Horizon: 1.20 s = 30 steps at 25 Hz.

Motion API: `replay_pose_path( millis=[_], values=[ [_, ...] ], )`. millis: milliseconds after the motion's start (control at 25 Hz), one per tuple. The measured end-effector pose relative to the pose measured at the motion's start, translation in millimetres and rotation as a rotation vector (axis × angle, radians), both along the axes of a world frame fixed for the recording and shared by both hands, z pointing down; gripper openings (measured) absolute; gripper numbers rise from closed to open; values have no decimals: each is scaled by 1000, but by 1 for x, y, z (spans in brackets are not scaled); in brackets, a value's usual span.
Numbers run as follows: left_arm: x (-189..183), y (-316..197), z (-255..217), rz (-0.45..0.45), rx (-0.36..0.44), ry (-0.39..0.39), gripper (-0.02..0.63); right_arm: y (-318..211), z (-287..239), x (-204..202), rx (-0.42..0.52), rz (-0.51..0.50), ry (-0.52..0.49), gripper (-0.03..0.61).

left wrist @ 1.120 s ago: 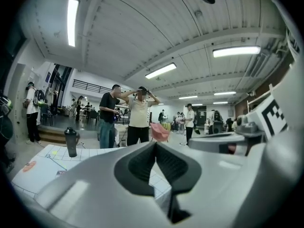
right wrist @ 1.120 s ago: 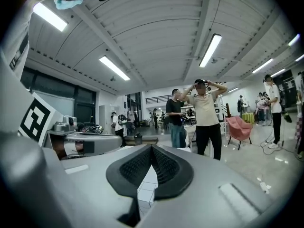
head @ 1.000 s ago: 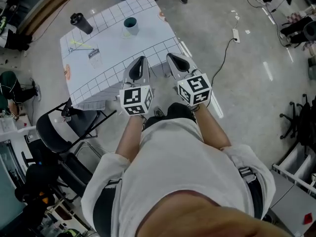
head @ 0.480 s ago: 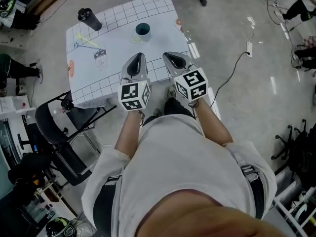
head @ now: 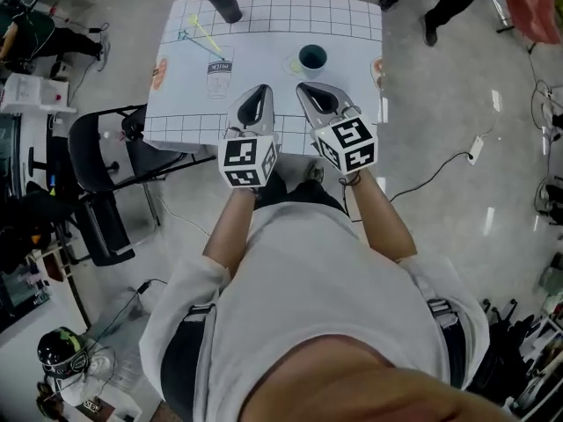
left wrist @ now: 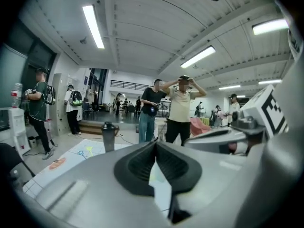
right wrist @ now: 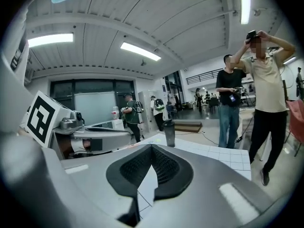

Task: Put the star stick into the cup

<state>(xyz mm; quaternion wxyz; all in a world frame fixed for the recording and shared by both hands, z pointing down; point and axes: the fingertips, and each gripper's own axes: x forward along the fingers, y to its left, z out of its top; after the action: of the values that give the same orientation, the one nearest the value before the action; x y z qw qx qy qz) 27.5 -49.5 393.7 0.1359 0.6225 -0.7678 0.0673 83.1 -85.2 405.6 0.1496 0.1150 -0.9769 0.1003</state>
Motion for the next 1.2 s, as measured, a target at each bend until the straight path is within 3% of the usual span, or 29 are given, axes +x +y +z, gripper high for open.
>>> replay_pose_path(
  millis=[400,560,880,1080,1200],
  values=[
    [-99,33,21,-174,-5,9,3,31,21,-119,5,-209,26,0],
    [-142,44,38,-234,-20,39,3,39,39,-168,17,-270,102,0],
    [-198,55,55,-278,-37,149,3,45,54,-226,18,-316,272,0],
    [-253,47,99,-259,-65,215,3,32,94,-284,-11,-300,355,0],
    [-286,43,123,-251,-108,203,3,26,116,-313,-28,-285,406,0]
  ],
)
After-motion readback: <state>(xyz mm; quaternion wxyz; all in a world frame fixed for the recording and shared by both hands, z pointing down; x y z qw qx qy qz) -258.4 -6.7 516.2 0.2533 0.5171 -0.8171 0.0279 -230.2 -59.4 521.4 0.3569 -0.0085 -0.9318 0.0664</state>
